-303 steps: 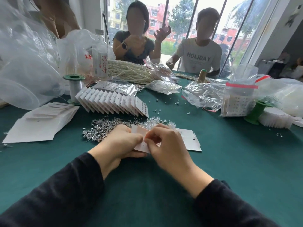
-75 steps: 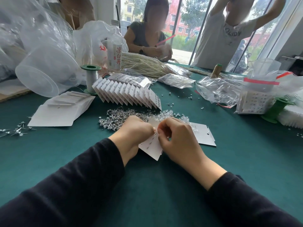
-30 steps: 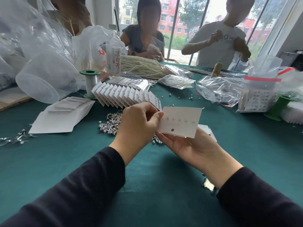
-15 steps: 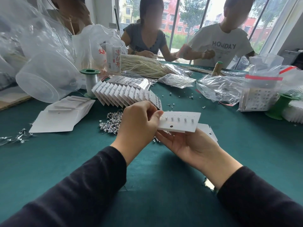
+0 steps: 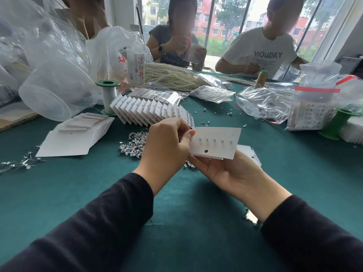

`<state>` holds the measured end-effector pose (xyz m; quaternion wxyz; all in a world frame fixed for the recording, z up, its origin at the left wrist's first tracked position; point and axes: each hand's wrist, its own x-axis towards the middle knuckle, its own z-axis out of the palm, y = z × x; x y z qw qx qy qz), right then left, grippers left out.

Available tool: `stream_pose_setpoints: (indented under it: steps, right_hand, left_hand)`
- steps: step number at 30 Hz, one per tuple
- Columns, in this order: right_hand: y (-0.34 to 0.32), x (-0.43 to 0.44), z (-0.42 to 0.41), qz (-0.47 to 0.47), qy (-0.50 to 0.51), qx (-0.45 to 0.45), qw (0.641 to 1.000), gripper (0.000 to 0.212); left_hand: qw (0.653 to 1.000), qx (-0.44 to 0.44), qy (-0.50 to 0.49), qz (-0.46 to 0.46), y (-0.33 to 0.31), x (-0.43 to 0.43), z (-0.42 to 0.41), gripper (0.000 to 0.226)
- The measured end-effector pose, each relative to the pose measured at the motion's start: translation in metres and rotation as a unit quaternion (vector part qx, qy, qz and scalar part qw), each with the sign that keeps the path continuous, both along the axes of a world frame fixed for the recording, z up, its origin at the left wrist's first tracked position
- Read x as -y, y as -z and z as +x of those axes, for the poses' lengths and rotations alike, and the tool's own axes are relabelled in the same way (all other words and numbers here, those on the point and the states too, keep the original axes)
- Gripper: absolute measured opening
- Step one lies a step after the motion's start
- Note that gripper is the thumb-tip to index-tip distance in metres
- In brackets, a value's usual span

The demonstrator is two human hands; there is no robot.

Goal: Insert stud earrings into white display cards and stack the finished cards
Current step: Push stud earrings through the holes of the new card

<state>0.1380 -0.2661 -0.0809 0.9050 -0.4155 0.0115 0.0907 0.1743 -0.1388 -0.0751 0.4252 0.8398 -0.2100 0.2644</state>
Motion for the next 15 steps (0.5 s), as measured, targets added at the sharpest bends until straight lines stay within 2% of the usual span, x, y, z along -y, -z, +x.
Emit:
stream_pose_setpoints:
  steps: [15]
  right_hand:
    - [0.0031, -0.0009, 0.0020, -0.009, 0.000, 0.001, 1.000, 0.025]
  left_hand:
    - [1.000, -0.016, -0.003, -0.008, 0.0016, 0.0015, 0.0017, 0.009]
